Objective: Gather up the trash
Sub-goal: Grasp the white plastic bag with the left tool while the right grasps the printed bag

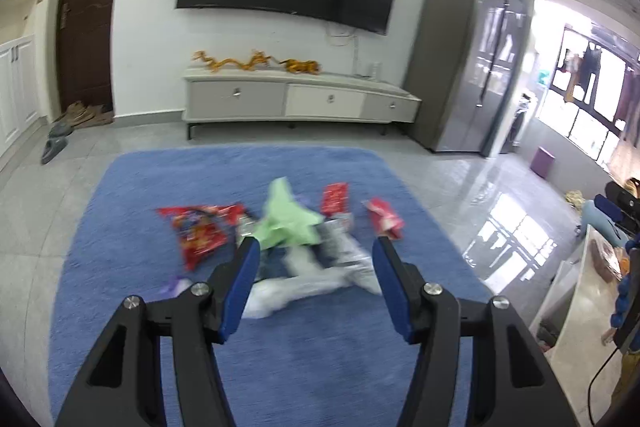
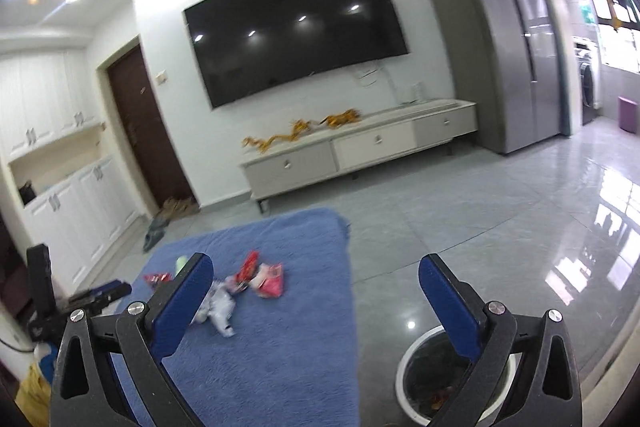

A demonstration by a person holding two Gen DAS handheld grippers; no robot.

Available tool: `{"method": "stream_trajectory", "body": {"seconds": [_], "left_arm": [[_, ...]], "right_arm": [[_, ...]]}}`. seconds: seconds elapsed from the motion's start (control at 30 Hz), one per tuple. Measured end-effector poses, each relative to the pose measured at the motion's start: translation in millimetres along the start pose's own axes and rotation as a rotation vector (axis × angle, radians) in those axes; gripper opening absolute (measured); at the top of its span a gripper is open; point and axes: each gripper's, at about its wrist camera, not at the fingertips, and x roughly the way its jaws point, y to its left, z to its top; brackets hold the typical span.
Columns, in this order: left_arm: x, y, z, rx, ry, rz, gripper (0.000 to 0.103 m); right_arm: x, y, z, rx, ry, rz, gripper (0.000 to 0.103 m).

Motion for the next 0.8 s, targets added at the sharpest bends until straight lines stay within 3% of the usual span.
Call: {"method": "stream_trajectory", "body": {"seconds": [0.23, 0.47, 0.8], "left_arm": [[36, 23, -13, -0.019, 0.099, 0.057, 0.057], [85, 30, -27, -0.036, 0.195, 0.051, 0.057], [128, 45, -42, -0.112, 0.263, 0.045, 0.056]], "right_arm": [[40, 31, -14, -0.058, 0.096, 0.060, 0.103], [88, 42, -34, -0.064, 0.208, 0.097, 0.103], [149, 52, -54, -0.088, 0.325, 0.143, 0.103]]}}
